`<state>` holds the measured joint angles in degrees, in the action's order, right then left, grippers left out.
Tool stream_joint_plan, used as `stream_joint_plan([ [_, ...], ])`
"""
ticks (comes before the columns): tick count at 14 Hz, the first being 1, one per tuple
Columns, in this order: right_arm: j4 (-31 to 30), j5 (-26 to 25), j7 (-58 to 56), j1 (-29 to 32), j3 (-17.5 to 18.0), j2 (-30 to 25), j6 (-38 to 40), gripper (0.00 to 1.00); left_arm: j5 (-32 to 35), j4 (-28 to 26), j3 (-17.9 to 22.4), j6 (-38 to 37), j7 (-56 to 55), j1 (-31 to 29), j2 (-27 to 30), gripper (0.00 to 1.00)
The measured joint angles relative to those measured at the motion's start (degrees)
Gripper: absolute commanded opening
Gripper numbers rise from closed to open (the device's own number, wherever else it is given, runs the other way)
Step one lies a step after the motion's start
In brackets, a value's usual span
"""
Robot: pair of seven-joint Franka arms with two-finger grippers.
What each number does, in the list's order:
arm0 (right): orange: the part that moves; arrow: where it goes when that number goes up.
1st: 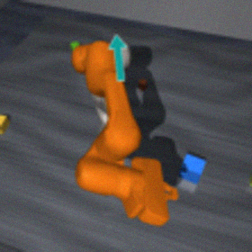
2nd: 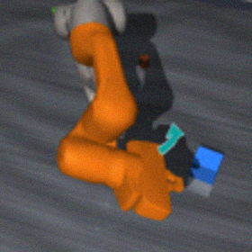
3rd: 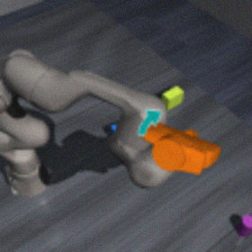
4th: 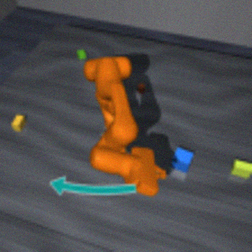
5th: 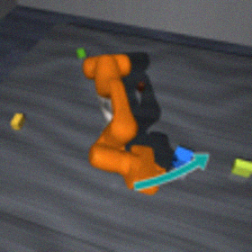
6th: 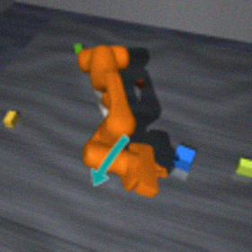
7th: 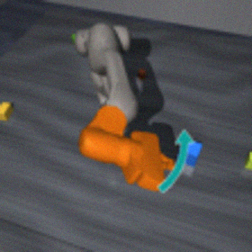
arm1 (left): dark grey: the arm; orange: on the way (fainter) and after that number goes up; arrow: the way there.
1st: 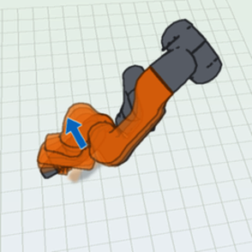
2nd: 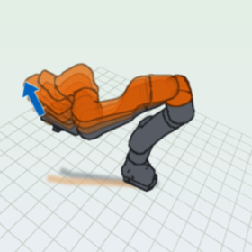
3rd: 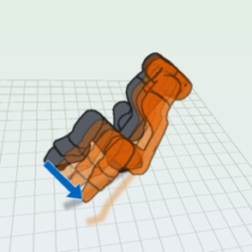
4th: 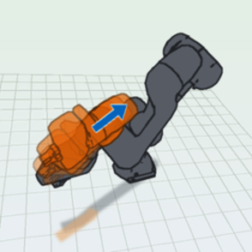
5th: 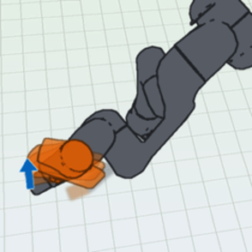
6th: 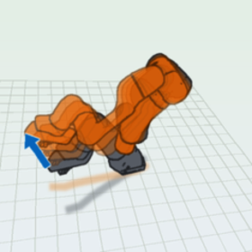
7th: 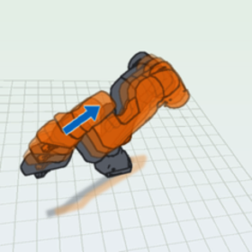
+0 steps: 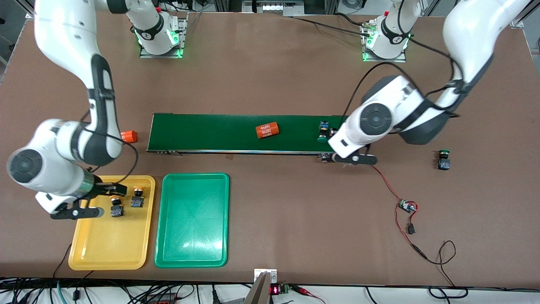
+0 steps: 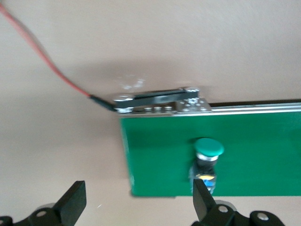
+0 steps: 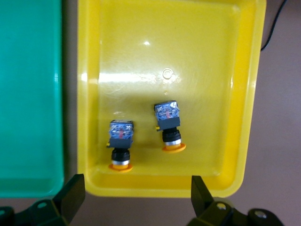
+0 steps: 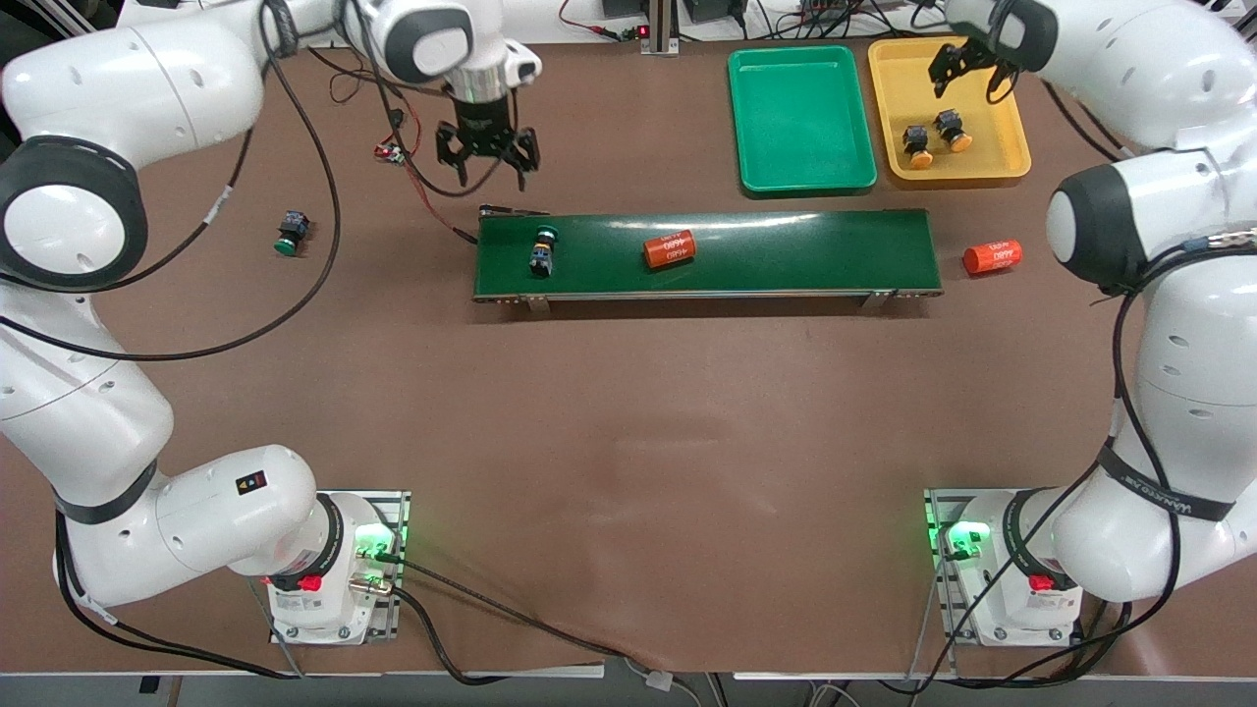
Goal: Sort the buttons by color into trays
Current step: 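Move the right gripper back over the belt while the left gripper grasps a button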
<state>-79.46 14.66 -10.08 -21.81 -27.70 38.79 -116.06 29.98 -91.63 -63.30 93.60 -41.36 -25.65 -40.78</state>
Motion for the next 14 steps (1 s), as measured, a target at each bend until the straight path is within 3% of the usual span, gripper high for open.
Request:
stream_joint_plan([
  [3, -0.1, 0.1, 0.2, -0.9, 0.3, -3.0, 3.1, 1.00, 0.0, 4.3, 0.0, -8.8, 2.2, -2.2, 0.6, 1.00],
  [6, -0.4, 0.2, 3.6, -3.3, 0.5, -3.5, 5.1, 1.00, 0.4, 4.7, 2.2, -11.5, 7.1, -7.1, 0.5, 1.00],
  [9, -0.9, 0.2, 6.0, -5.4, 0.5, -4.2, 6.6, 1.00, 1.8, 4.7, 8.7, -10.7, 19.2, -11.5, 0.3, 1.00],
  [14, -1.9, 0.2, 12.9, -9.6, 0.5, -7.1, 11.0, 1.00, 6.6, 4.3, 16.6, -2.3, 31.7, -12.1, -1.0, 1.00],
])
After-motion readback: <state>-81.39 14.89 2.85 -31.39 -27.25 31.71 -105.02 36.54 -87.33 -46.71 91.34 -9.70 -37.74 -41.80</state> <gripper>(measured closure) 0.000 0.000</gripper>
